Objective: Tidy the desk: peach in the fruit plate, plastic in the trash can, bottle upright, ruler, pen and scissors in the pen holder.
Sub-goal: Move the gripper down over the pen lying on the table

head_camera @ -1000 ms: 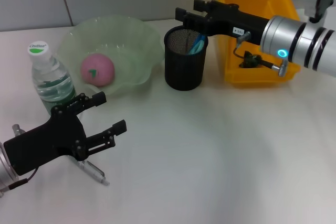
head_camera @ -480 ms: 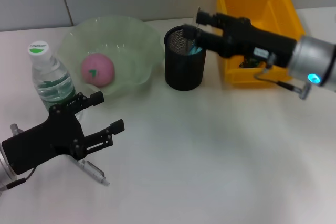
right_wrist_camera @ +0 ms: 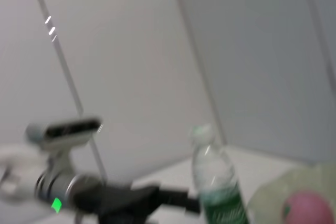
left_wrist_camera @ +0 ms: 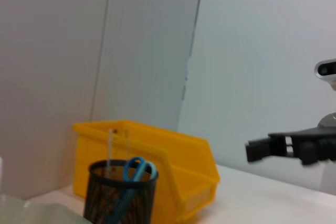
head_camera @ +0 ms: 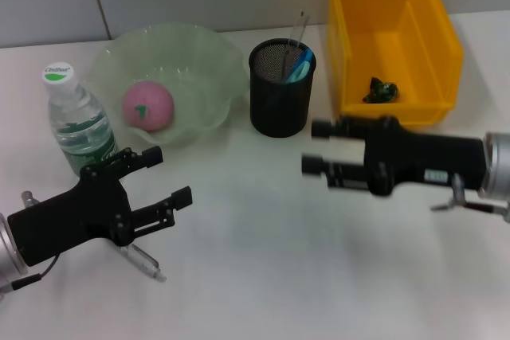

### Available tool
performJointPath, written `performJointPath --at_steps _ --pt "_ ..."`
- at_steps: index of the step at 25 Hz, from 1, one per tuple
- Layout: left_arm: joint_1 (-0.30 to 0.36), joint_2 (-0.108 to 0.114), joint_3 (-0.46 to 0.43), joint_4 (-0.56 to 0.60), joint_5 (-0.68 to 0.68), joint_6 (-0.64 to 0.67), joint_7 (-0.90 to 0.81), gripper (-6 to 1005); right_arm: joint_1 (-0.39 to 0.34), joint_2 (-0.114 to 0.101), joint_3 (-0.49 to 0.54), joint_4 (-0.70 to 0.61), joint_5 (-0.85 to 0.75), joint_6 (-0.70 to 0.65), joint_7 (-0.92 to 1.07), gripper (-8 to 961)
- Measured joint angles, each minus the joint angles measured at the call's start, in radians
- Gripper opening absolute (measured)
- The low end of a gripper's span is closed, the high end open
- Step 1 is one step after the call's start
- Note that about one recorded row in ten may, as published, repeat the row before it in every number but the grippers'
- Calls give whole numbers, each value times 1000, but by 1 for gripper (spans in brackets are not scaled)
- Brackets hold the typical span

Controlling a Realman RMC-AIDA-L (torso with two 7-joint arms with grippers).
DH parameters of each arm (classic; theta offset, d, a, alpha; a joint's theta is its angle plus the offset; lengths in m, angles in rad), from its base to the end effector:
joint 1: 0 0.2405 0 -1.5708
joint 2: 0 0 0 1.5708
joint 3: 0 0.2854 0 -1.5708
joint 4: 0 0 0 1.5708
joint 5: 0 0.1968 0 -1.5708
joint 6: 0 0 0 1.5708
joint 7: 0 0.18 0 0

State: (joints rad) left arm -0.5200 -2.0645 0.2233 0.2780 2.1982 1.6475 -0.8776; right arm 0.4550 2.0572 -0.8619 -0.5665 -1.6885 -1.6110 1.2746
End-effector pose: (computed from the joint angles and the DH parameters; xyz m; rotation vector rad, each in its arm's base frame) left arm -0.2762 0.3084 -0.0640 -2.5690 -0.4573 -0.9749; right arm 0.2496 0.3225 -0.0445 -2.6826 0.5653 0.9835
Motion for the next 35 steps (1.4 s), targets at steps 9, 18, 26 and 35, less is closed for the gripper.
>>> performJointPath --at_steps 9,18,26,35 --pt "-30 -1 132 174 -8 83 -120 815 -27 -6 32 -22 -147 -19 17 665" --pt "-121 -3 353 547 -13 254 -304 814 -17 -8 48 -23 -165 -17 100 664" --pt "-130 -4 671 909 -14 253 -429 815 7 -16 46 -17 -171 -12 136 663" --pt "-205 5 861 964 120 216 -435 814 54 -35 56 -14 -276 1 215 663"
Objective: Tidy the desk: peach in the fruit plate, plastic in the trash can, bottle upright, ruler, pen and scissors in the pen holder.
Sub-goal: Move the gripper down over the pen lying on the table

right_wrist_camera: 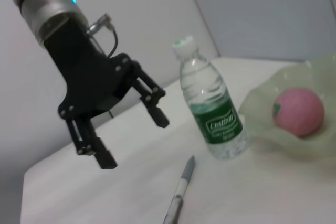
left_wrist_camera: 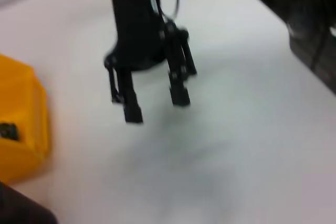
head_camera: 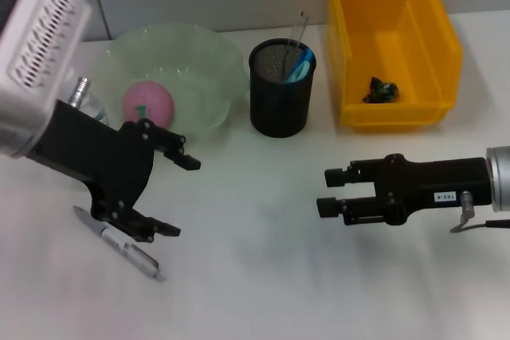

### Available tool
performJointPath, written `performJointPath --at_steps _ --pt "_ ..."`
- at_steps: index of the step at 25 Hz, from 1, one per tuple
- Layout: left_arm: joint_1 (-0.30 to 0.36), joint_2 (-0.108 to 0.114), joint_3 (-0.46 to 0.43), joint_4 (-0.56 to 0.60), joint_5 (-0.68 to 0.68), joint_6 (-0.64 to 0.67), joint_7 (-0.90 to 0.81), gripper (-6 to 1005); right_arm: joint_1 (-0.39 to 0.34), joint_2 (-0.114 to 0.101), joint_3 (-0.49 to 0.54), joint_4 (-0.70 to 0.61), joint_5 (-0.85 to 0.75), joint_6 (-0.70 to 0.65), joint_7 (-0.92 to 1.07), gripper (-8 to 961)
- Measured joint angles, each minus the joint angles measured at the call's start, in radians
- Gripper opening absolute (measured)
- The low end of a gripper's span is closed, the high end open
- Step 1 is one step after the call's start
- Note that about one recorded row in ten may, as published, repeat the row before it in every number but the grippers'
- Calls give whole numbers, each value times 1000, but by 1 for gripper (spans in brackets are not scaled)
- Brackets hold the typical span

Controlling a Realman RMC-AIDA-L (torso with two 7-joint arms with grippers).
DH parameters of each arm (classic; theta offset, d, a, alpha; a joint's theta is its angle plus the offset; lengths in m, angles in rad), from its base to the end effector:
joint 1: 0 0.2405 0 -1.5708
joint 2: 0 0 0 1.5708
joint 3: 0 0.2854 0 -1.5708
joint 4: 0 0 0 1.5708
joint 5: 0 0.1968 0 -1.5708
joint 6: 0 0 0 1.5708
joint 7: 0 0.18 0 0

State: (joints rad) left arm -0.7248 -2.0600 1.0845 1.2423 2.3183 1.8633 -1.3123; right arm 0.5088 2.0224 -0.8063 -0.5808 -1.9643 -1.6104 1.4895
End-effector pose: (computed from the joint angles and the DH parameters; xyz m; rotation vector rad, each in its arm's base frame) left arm -0.1724 0.3489 -0.0254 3.0143 -0.6458 -0.1612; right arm 0.2728 0.3222 -0.0487 -2.8317 0.8288 0.6932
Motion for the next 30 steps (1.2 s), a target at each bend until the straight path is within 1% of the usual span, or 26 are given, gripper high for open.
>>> performJointPath --at_steps 1,2,5,7,8,9,13,14,17,22,24,27,30 --pt "-7 -2 37 -3 39 -12 8 814 2 3 0 0 -7 7 0 663" --pt "-7 -2 37 -3 39 -12 8 814 2 3 0 0 -7 7 0 663" --pt "-8 -5 115 0 96 -39 21 815 1 7 1 -3 -8 30 -4 662" --pt "-4 -4 157 4 120 -55 26 815 3 6 0 -2 -9 37 -3 662" --pt "-4 -4 157 4 120 -55 26 815 5 5 0 -2 -10 37 -3 662" --pt "0 0 192 0 130 -64 38 815 7 5 0 -3 -10 36 -1 662" --pt "0 12 226 -14 137 -75 69 815 17 3 -3 -5 -10 29 22 662" --pt "0 13 248 -20 157 -89 88 815 23 1 -7 -3 -10 29 36 662" --pt "0 13 255 -22 164 -95 94 815 27 1 -9 -1 -10 29 42 662" --pt "-2 39 317 -45 173 -136 132 814 27 2 -3 7 -10 36 65 661" --pt "-7 45 330 -61 173 -146 142 815 26 2 -6 9 -10 36 78 661" --pt "-16 46 377 -92 172 -172 156 815 20 4 -7 10 -10 34 82 661" --pt "-19 45 396 -101 172 -182 157 814 13 7 -9 10 -10 37 82 661"
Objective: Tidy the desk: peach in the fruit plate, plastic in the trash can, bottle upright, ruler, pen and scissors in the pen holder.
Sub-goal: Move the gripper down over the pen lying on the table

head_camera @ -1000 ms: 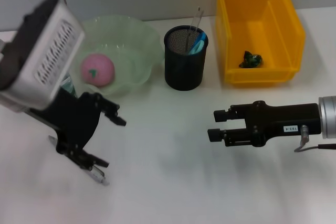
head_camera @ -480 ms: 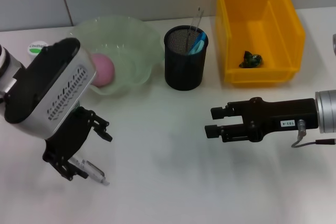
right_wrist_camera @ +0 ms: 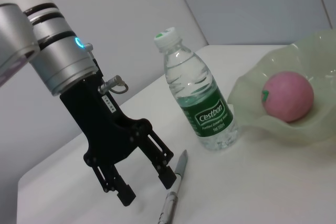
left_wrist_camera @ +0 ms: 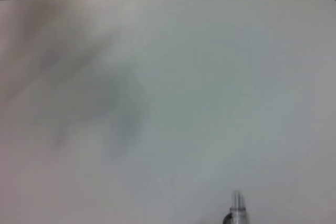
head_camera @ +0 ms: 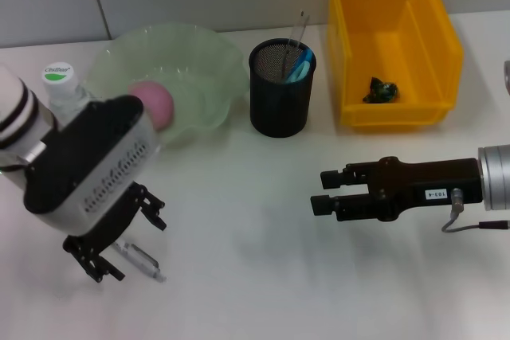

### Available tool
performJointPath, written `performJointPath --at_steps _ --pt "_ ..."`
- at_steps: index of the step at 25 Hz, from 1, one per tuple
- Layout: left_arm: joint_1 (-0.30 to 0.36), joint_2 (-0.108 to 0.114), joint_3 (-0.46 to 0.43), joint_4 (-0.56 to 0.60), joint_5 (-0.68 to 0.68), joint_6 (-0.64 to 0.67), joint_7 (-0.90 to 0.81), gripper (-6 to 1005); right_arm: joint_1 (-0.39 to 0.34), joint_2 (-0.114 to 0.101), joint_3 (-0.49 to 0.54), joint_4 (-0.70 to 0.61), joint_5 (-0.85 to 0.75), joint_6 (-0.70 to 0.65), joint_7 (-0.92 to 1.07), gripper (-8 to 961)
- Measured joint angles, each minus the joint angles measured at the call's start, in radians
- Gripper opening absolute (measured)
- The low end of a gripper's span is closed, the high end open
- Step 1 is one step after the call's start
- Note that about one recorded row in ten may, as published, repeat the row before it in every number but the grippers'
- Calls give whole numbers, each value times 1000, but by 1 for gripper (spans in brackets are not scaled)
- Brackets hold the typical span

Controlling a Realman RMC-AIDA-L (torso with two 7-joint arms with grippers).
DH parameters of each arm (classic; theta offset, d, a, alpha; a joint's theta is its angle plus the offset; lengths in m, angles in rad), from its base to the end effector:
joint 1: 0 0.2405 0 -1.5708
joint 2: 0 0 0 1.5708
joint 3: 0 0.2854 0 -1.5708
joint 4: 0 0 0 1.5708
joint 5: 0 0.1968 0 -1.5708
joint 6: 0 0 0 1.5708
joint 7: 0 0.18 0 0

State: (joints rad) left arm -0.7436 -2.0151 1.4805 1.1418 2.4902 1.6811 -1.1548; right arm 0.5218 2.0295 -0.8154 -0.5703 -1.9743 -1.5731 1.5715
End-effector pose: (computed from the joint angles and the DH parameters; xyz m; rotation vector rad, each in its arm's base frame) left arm -0.2181 0.3516 -0.0587 2.6417 -1.0131 -0.6777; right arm 0.2725 0.3267 -0.0554 -2.8062 0.9524 0.6716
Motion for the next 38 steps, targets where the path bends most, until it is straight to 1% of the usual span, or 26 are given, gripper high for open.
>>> performJointPath --at_steps 1,4,6,8,13,22,29,38 --pt "-1 -3 31 -6 3 -13 1 814 -2 1 0 0 0 1 0 661" --pt "-2 -7 53 -9 13 -23 1 814 -2 0 0 0 0 1 0 661" --pt "-2 -7 53 -9 13 -23 1 815 0 -2 0 0 0 1 0 660" --pt "-4 -16 86 -11 33 -30 -7 815 1 -2 -1 0 0 1 0 660" --pt "-14 -26 120 -10 57 -27 -24 814 6 -5 -1 0 -1 1 0 660" --pt "-46 -29 134 -24 79 -27 -36 812 12 -6 0 -3 -3 1 2 659" --pt "-86 -38 135 -98 101 -40 -37 800 25 -9 -1 -2 -10 1 5 659" --pt "-114 -41 135 -144 111 -60 -37 784 22 -9 2 -1 -11 1 5 658"
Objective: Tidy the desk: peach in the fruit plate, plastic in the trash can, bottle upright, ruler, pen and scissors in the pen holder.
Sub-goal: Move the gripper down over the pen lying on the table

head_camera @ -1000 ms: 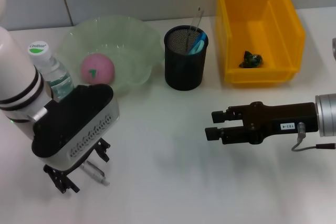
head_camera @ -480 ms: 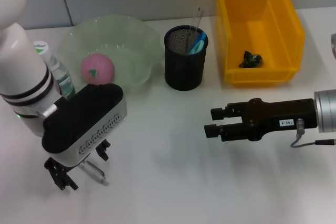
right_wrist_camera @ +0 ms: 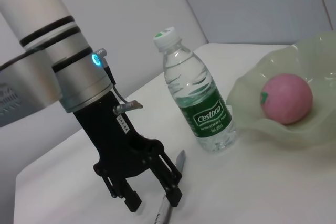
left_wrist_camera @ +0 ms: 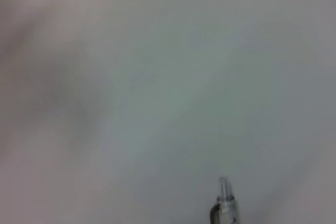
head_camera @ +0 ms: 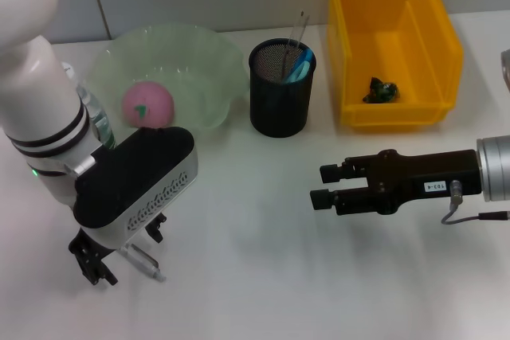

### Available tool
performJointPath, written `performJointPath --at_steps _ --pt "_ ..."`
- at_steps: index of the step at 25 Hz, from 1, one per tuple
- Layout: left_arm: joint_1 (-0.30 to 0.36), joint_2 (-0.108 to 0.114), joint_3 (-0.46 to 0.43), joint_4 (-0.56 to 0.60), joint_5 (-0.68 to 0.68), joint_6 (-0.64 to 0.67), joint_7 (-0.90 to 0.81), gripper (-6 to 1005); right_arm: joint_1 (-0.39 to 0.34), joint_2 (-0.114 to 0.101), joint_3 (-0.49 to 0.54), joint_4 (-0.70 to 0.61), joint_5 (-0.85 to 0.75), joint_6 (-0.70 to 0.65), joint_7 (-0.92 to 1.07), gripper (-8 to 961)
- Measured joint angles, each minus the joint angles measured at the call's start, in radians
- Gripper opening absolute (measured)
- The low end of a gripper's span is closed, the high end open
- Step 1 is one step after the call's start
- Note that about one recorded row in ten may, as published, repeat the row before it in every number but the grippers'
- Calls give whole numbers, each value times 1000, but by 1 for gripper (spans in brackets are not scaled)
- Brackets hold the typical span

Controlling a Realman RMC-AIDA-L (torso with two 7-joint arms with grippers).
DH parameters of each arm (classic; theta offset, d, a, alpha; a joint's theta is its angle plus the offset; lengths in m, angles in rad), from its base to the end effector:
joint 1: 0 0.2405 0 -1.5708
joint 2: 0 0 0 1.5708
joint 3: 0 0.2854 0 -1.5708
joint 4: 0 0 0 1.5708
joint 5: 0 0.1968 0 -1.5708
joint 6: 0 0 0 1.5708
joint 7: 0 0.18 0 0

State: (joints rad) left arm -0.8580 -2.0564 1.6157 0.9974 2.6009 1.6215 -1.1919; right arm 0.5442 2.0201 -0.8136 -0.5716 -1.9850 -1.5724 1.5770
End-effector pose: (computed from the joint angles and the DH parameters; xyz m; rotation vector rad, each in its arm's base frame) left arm -0.2168 0.3575 -0.0854 2.4526 -1.0558 -0.8746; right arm 0.2689 0.3336 -0.0521 -2.8196 0.9266 0.6506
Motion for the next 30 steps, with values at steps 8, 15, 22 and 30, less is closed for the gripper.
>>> performJointPath --at_steps 8,15,22,30 --pt "-18 -3 0 -50 22 -46 -28 743 2 0 -2 1 0 1 1 658" --pt "-21 -3 -3 -55 24 -47 -42 623 4 0 -3 0 0 2 4 657" --pt "-28 -3 2 -74 25 -49 -50 618 5 0 -2 -6 0 2 5 657" --pt "-29 -5 -4 -86 24 -60 -59 533 8 -1 -1 -7 0 2 3 656"
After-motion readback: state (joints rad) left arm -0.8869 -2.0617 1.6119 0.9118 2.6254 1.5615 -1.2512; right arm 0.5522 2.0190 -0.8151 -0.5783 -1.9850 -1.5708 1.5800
